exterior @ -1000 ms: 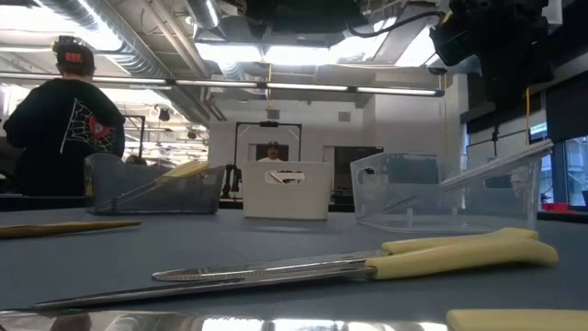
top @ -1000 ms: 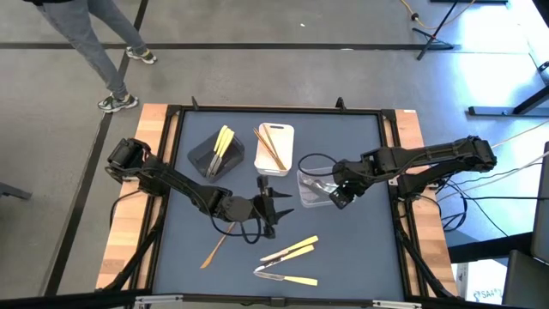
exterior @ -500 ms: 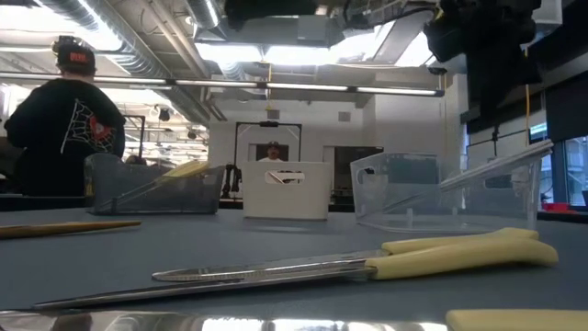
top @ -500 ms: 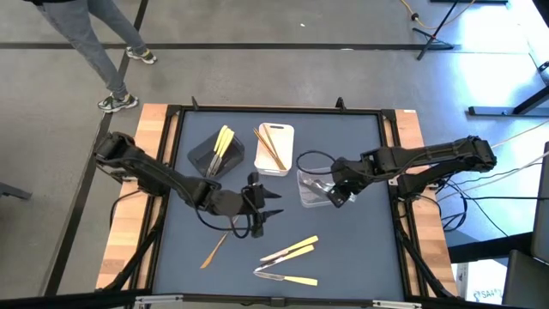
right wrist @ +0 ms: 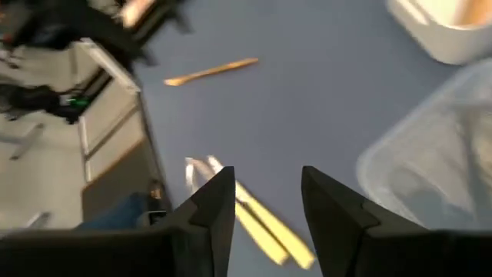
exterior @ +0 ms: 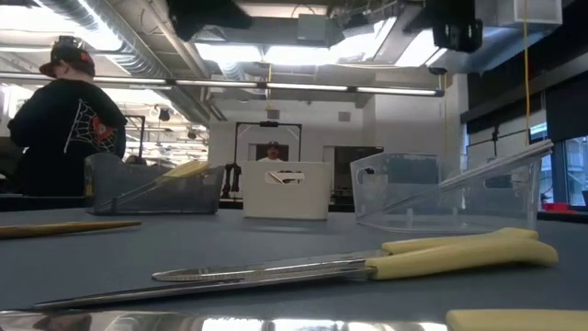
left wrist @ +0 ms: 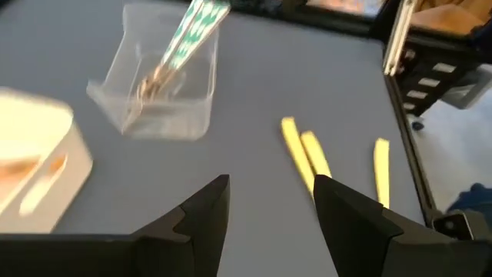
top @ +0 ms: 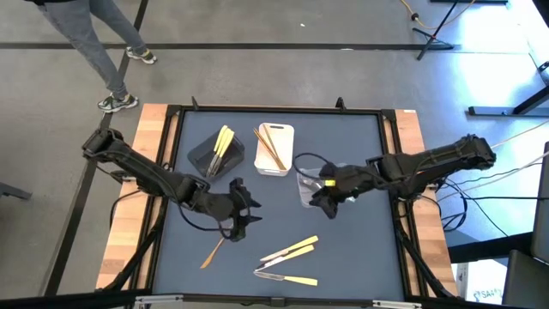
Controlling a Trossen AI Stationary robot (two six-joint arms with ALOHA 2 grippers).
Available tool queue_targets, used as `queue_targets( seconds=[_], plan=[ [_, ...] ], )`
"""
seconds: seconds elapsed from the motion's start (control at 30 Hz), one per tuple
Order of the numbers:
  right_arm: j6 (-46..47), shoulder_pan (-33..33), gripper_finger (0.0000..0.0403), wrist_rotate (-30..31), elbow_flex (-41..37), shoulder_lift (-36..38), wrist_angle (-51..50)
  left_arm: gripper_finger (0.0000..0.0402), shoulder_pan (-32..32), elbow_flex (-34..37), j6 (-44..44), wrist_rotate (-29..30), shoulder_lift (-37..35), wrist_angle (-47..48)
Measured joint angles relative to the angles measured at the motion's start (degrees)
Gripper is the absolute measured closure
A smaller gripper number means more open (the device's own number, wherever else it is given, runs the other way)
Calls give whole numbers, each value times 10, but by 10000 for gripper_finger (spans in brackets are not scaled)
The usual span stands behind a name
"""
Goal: Sort silverware by color (type)
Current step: Put the yellow knife into the black bin
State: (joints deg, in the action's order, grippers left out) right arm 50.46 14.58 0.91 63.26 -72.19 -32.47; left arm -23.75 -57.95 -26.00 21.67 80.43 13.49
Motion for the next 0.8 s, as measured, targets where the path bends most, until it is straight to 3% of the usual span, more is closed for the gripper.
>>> queue_targets(
  seconds=[0.37, 0.8],
  plan=[
    [0, 98, 267, 51, -1, -36, 29, 217, -7, 0, -153, -100, -25, 156],
    [0, 223, 267, 55, -2, -149, 186, 217, -27, 0, -161, -104, -25, 165]
  ],
)
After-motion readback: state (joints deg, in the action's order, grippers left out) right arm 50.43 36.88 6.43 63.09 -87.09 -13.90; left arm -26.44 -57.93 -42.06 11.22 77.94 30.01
